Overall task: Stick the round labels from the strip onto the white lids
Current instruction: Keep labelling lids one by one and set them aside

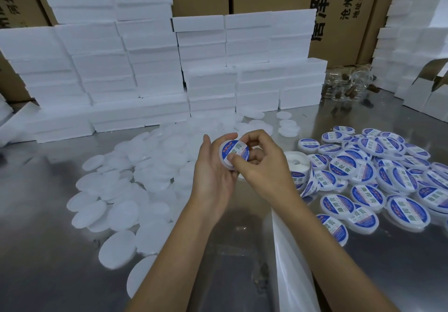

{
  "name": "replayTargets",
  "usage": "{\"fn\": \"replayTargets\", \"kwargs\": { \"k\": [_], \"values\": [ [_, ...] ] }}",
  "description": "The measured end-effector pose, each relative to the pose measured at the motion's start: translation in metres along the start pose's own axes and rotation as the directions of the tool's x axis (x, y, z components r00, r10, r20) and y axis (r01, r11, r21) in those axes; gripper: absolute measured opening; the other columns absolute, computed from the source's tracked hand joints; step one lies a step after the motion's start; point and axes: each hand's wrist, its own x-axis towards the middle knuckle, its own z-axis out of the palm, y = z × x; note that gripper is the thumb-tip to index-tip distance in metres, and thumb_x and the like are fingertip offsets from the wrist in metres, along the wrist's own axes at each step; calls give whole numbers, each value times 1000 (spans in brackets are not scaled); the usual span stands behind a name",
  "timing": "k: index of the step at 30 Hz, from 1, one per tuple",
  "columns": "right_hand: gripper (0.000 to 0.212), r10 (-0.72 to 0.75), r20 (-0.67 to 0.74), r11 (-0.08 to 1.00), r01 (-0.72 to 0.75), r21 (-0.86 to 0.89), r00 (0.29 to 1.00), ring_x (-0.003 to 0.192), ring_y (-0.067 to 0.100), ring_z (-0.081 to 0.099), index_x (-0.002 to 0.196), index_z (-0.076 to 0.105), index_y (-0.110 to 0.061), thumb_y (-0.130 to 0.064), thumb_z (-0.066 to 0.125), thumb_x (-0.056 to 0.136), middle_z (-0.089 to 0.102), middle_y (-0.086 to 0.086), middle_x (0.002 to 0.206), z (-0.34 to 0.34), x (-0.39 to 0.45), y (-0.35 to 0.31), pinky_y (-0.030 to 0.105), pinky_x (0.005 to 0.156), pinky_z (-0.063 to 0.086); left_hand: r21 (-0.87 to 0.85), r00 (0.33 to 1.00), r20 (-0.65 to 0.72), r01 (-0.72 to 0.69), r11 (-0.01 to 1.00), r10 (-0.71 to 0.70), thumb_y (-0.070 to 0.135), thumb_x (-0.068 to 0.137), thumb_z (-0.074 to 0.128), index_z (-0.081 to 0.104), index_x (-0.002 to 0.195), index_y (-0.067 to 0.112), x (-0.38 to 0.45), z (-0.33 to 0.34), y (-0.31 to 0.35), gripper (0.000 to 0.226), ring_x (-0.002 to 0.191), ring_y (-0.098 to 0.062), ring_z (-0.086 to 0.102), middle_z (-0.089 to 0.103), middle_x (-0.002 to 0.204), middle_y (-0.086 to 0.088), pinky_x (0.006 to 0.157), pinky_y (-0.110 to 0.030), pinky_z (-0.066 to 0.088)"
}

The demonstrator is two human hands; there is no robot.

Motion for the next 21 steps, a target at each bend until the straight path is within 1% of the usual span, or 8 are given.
{"fn": "replayTargets", "kwargs": {
  "k": [5, 8, 10, 13, 15, 17, 19, 21],
  "values": [
    [29, -4, -17, 999, 3, -40, 1000, 65, 7, 64, 89, 56, -30, -8, 73, 79, 66, -20, 82, 0, -2, 1, 22, 60, 52, 57, 1000, 12, -20, 998, 19, 48, 108, 27, 60, 120, 6, -2, 2, -1, 55, 98, -25, 66, 70, 106, -13, 95, -35, 51],
    [29, -30, -32, 996, 28, -80, 999, 63, 5, 61, 89, 55, -30, -10, 73, 79, 65, -19, 81, 0, -3, 2, 19, 60, 49, 117, 999, 29, -30, 993, 27, 47, 108, 27, 60, 119, 8, -2, 3, -2, 52, 92, -21, 69, 73, 101, -8, 89, -32, 53],
    [28, -59, -39, 992, 54, -112, 998, 67, 5, 60, 91, 55, -29, -11, 74, 79, 64, -21, 85, 0, -3, 2, 13, 60, 45, 144, 999, 37, -42, 989, 37, 45, 108, 28, 59, 118, 8, -1, 3, -3, 49, 88, -17, 70, 74, 98, -4, 81, -27, 57],
    [28, -84, -53, 982, 73, -175, 995, 77, 5, 61, 94, 55, -26, -15, 75, 78, 63, -18, 92, -1, -4, 4, 10, 63, 44, 173, 998, 36, -59, 983, 53, 43, 108, 29, 57, 121, 6, -1, 4, -4, 48, 90, -17, 70, 73, 99, -5, 81, -26, 58],
    [28, -99, -62, 967, 81, -240, 993, 80, 5, 61, 96, 55, -27, -20, 75, 78, 62, -16, 97, -2, -4, 6, 14, 65, 46, 188, 998, 34, -60, 980, 54, 43, 108, 30, 57, 122, 6, -1, 5, -5, 48, 90, -18, 70, 72, 99, -5, 79, -26, 58],
    [28, -119, -73, 954, 93, -286, 990, 80, 5, 61, 97, 54, -28, -24, 74, 78, 59, -15, 101, -2, -5, 7, 23, 69, 50, 199, 998, 30, -62, 978, 57, 43, 108, 30, 57, 123, 7, -1, 6, -6, 48, 90, -17, 70, 73, 98, -4, 78, -25, 58],
    [27, -122, -77, 939, 90, -331, 989, 78, 5, 60, 97, 55, -30, -28, 74, 78, 57, -15, 103, -3, -6, 7, 29, 70, 52, 198, 998, 27, -67, 978, 63, 43, 108, 30, 57, 122, 7, -1, 6, -6, 47, 92, -17, 70, 73, 97, -3, 81, -26, 59],
    [27, -107, -76, 918, 69, -390, 991, 74, 3, 60, 97, 56, -33, -35, 75, 77, 56, -16, 104, -5, -6, 7, 28, 69, 51, 188, 998, 28, -68, 980, 64, 43, 107, 30, 57, 120, 8, -2, 6, -6, 46, 98, -18, 70, 74, 98, -4, 87, -30, 57]
  ]
}}
